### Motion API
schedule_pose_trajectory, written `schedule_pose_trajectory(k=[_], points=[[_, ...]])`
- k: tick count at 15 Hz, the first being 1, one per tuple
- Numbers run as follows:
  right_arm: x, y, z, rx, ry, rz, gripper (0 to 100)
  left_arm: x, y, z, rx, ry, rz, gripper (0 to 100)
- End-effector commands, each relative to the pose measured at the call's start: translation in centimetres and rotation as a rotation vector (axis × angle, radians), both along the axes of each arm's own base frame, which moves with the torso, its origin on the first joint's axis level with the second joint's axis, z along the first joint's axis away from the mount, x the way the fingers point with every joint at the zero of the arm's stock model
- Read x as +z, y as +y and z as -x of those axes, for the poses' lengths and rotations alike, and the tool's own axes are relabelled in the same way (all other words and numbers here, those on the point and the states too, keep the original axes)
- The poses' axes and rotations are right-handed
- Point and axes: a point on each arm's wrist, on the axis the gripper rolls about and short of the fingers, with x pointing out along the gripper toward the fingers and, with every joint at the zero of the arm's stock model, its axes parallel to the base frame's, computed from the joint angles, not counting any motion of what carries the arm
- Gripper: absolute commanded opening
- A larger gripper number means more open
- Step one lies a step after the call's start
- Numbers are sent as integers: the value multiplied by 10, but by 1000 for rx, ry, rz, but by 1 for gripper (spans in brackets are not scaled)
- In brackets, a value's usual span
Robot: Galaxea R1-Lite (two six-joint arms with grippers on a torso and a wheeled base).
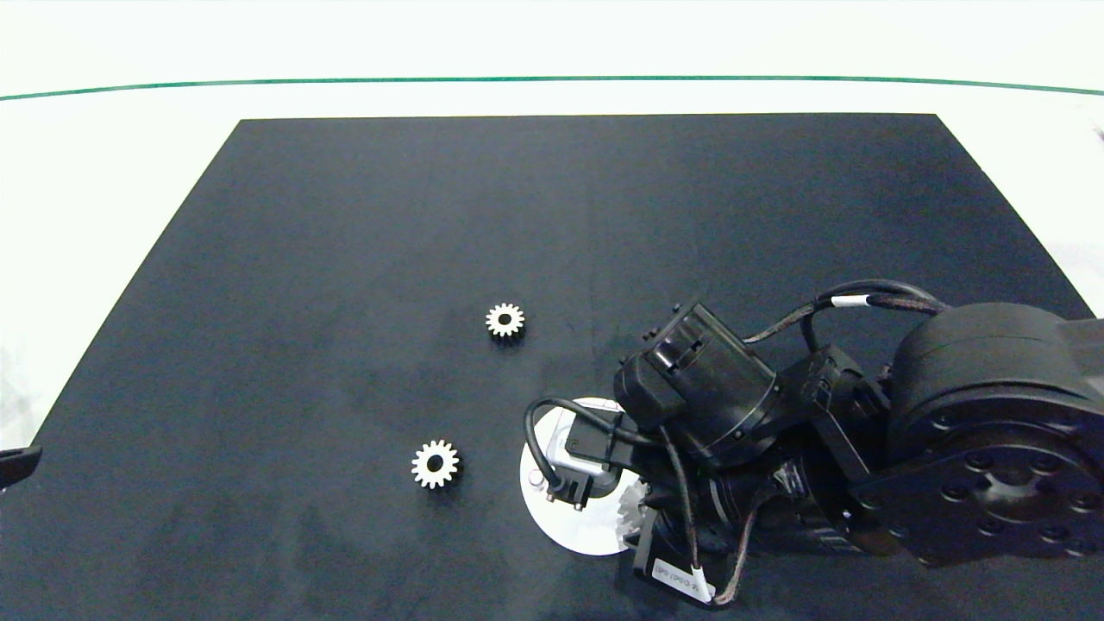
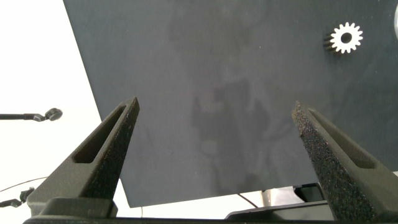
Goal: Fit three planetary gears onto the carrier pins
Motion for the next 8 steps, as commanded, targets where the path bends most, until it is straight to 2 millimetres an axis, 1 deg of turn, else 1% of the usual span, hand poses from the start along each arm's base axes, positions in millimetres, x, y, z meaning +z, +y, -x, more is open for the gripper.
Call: schedule_pose_trajectory(k=[1, 4, 6, 8], points=[[0, 0, 1, 3, -2, 3, 100, 0, 0, 0, 0, 5, -2, 100], [3, 0, 2, 5, -5, -4, 100, 0, 0, 0, 0, 5, -3, 100], [14, -7, 6, 3, -24, -33, 100, 0, 0, 0, 0, 5, -3, 100], [35, -39, 21, -25, -57, -86, 100, -1, 0, -1, -2, 9, -4, 100]])
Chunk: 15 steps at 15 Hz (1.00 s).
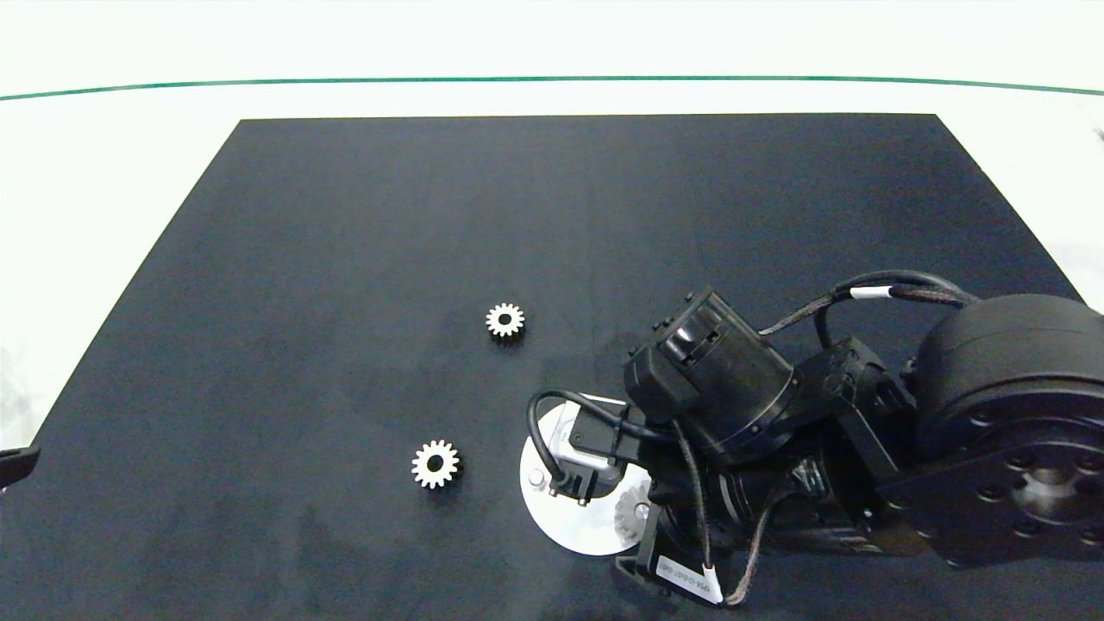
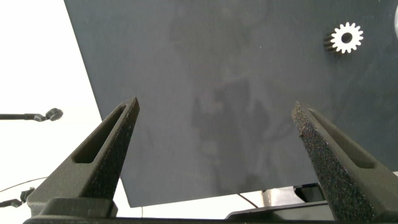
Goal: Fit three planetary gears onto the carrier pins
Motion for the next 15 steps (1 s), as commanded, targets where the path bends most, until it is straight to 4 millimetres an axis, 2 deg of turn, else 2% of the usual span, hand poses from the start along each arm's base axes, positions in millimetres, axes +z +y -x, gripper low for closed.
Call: schedule_pose_trajectory(k=[1, 2, 3, 4, 5, 7, 9, 10, 12, 15], points=[[33, -55, 23, -52, -52, -82, 100, -2, -1, -4, -4, 18, -8, 100], [40, -79, 32, -89, -72, -110, 100, -3, -1, -10, -5, 38, -8, 100], [43, -89, 36, -109, -84, -123, 100, -4, -2, -14, -1, 52, -6, 100], [55, -125, 52, -193, -145, -208, 100, -4, -3, -23, 1, 68, 0, 100], [63, -143, 64, -232, -201, -279, 100, -4, -3, -25, 9, 67, 26, 100], [79, -167, 88, -255, -287, -380, 100, -7, -11, -39, -32, 106, 63, 100], [82, -181, 103, -250, -324, -425, 100, -6, -30, -47, -181, 78, 86, 100], [80, -187, 111, -247, -339, -448, 100, -9, -41, -58, -229, 103, 85, 100], [85, -193, 118, -242, -390, -507, 100, -16, -53, -76, -242, 150, 78, 100], [93, -202, 129, -229, -449, -565, 100, -31, -81, -91, -339, 229, 32, 100]])
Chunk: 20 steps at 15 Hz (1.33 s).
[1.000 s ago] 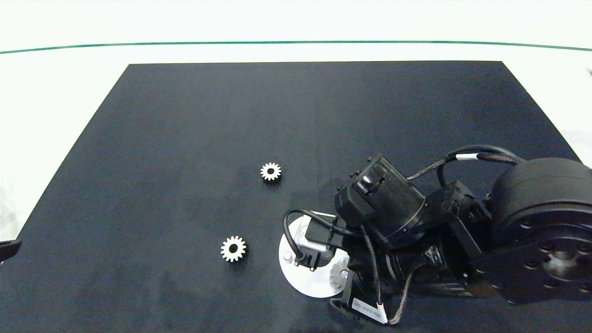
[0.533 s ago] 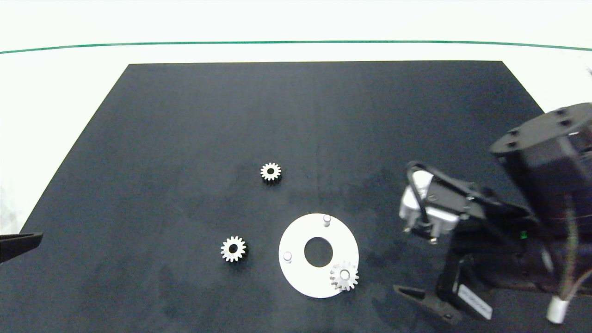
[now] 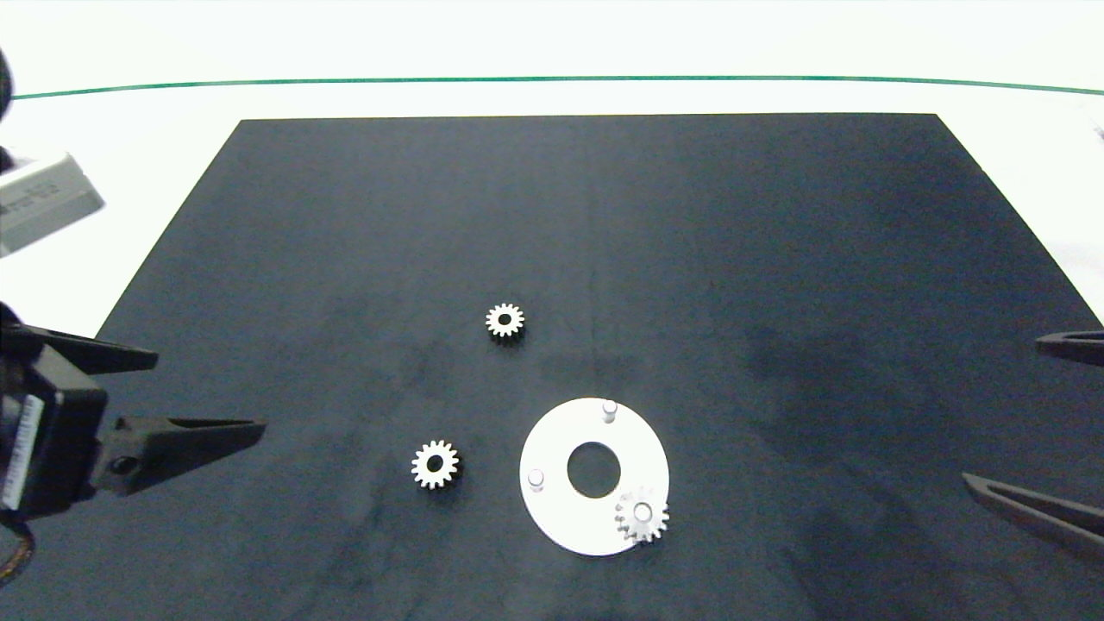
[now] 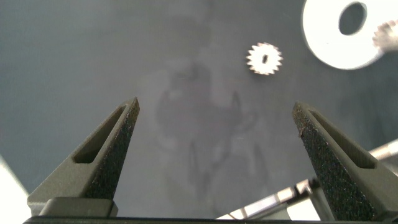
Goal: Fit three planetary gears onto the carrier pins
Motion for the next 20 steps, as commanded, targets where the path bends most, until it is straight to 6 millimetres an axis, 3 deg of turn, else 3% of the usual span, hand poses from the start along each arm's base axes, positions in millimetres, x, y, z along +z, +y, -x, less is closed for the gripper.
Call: schedule_pose_trajectory(k=[1, 4, 6, 12, 20], points=[[6, -16, 18, 1, -65, -49, 100, -23, -38, -25, -101, 95, -91, 100], [7, -18, 21, 1, -75, -58, 100, -34, -68, -36, -118, 65, -169, 100], [8, -19, 22, 6, -80, -57, 100, -40, -75, -38, -138, 80, -189, 100], [6, -18, 21, 12, -79, -41, 100, -72, -78, -38, -233, 71, -291, 100], [1, -15, 22, 52, -79, -5, 100, -80, -93, -46, -336, 43, -360, 100]])
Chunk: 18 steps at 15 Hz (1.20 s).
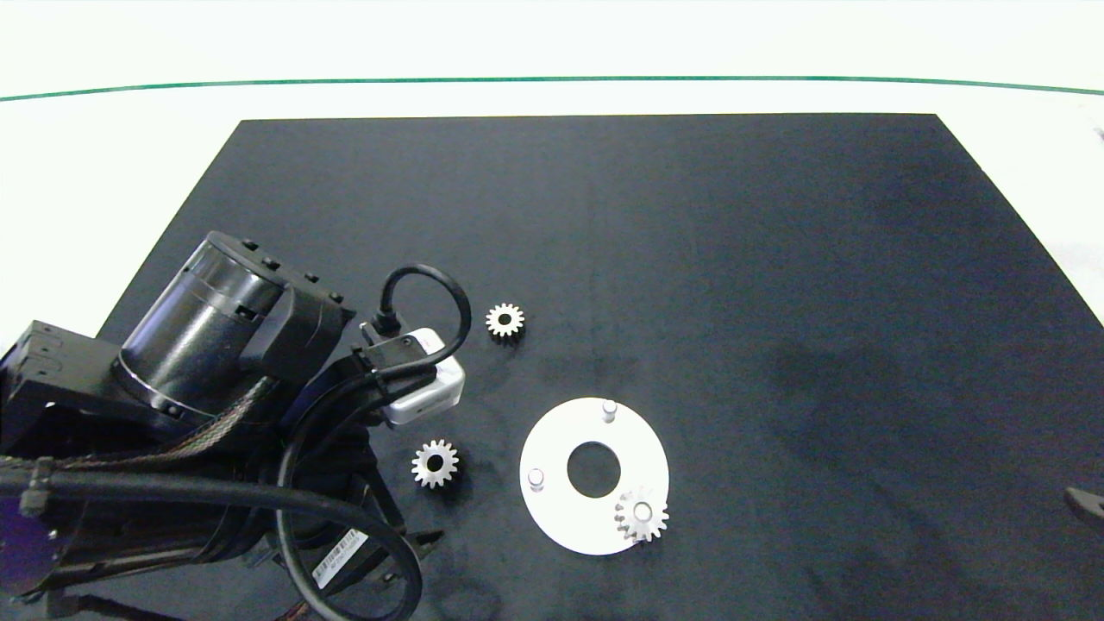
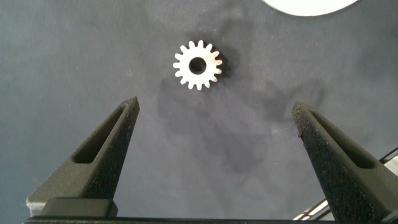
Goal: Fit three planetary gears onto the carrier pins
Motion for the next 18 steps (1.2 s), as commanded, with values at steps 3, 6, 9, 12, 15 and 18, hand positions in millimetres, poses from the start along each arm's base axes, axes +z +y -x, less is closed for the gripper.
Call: schedule_pose_trajectory(k=[3, 6, 9, 12, 15, 18], points=[[-1, 1, 2, 25, -7, 9, 100, -7, -15, -14, -52, 16, -52, 100], [0, 0, 3, 25, -10, 6, 100, -7, -28, -27, -82, 18, -63, 100], [1, -3, 6, 26, -22, -5, 100, -5, -36, -40, -98, 6, -69, 100], [1, -4, 7, 27, -25, -6, 100, -10, -36, -45, -96, 18, -93, 100], [1, -4, 7, 27, -26, -5, 100, -12, -27, -49, -69, 31, -87, 100], [1, -4, 7, 27, -26, -5, 100, -5, -17, -48, -67, 55, -8, 100]])
